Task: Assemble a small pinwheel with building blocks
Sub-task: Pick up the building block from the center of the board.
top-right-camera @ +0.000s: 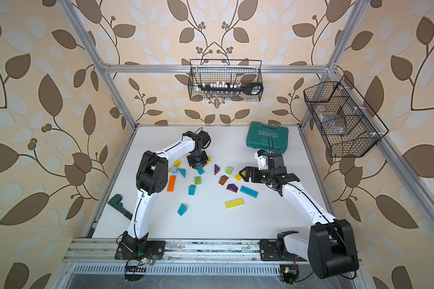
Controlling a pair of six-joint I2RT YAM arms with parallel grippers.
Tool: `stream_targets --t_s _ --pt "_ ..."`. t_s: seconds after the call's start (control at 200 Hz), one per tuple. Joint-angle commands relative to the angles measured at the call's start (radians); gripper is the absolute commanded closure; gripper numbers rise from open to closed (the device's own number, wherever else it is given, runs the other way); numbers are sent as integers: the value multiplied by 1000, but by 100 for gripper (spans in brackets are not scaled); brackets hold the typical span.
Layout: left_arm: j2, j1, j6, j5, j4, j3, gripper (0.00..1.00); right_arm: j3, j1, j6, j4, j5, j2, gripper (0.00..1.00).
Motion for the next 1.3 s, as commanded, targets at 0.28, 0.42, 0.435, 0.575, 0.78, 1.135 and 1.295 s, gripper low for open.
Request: stream_targets --t_s 0.28,0.42,0.435,0.575,0.78,1.135,1.295 --pt "-12 27 75 -36 -68 37 60 -14 -4 6 11 9 25 0" --pt "-30 28 65 -12 -27 -26 65 -15 -4 7 12 6 29 0" --pt "-31 28 65 -12 -27 -29 66 -14 -3 8 12 5 31 0" --pt "-48 28 63 -8 -13 -58 66 -13 -3 8 13 6 32 0" --pt "-37 26 69 11 -6 -72 66 -11 -3 8 10 3 38 0" --pt "-110 25 57 6 42 -123 68 -11 -3 7 13 -5 52 0" --pt "-103 25 68 17 32 -114 64 -9 -3 9 13 -7 55 0"
